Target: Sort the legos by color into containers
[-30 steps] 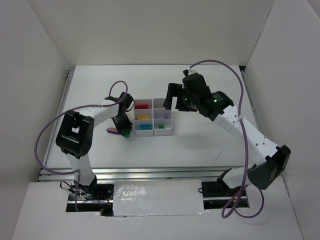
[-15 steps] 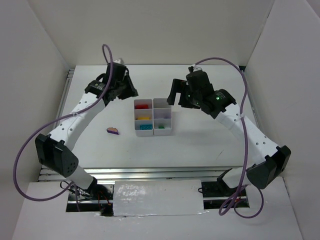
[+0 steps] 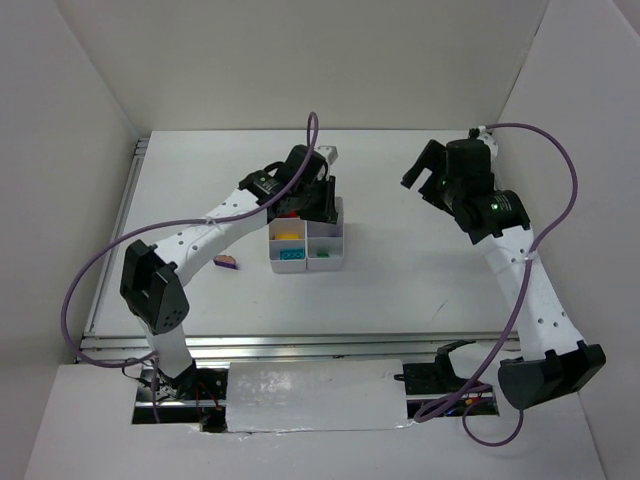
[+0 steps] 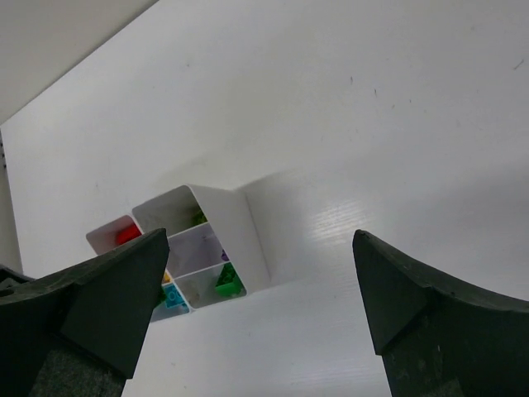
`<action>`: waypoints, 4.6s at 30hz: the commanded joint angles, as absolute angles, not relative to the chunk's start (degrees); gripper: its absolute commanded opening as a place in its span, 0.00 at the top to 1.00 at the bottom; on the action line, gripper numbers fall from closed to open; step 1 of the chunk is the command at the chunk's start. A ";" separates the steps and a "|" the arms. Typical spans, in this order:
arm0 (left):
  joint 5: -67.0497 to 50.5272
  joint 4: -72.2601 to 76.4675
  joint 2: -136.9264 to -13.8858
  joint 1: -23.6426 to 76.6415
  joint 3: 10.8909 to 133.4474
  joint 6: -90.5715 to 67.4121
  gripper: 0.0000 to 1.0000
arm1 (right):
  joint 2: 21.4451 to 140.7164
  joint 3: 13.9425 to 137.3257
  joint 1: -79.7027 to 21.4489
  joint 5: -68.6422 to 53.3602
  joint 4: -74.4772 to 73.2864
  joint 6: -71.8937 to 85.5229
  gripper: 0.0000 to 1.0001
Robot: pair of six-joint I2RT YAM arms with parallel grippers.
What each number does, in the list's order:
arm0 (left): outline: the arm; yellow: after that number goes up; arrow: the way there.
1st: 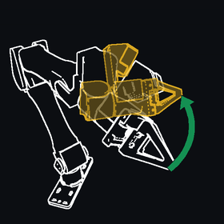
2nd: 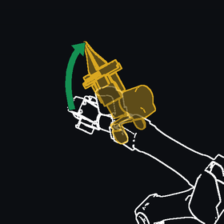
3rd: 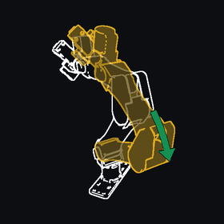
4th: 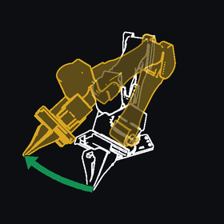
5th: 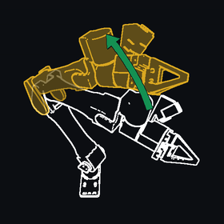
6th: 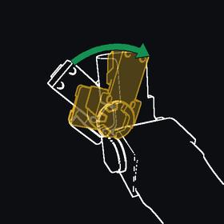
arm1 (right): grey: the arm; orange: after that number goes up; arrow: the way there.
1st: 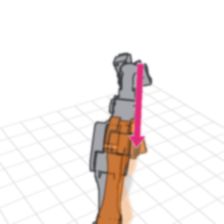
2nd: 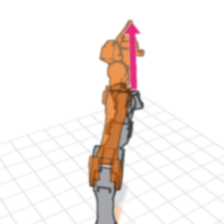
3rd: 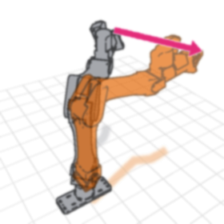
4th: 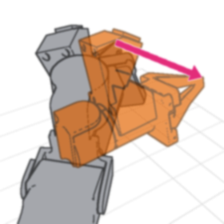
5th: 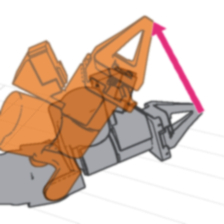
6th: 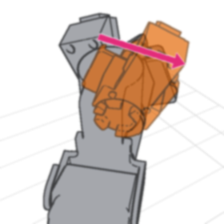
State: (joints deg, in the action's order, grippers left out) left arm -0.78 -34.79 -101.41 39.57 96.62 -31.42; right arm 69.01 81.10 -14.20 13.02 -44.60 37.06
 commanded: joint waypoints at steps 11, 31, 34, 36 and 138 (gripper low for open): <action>-4.48 -36.21 -104.59 39.99 93.61 -31.64 1.00 | 65.48 77.26 -13.36 9.58 -42.80 36.83 0.00; -3.43 -40.17 -106.52 39.99 93.43 -29.27 1.00 | 64.33 74.35 -13.10 8.79 -39.99 36.21 0.00; -3.52 -40.43 -106.79 39.99 94.04 -28.92 1.00 | 64.51 74.53 -13.10 8.61 -39.99 36.12 0.00; -3.60 -40.52 -107.05 39.99 94.30 -28.83 1.00 | 64.60 74.62 -13.10 8.44 -39.82 36.04 0.00; 17.40 -47.29 -100.02 14.15 69.62 -61.43 0.11 | 66.71 75.06 -13.27 -4.21 -38.15 33.22 0.00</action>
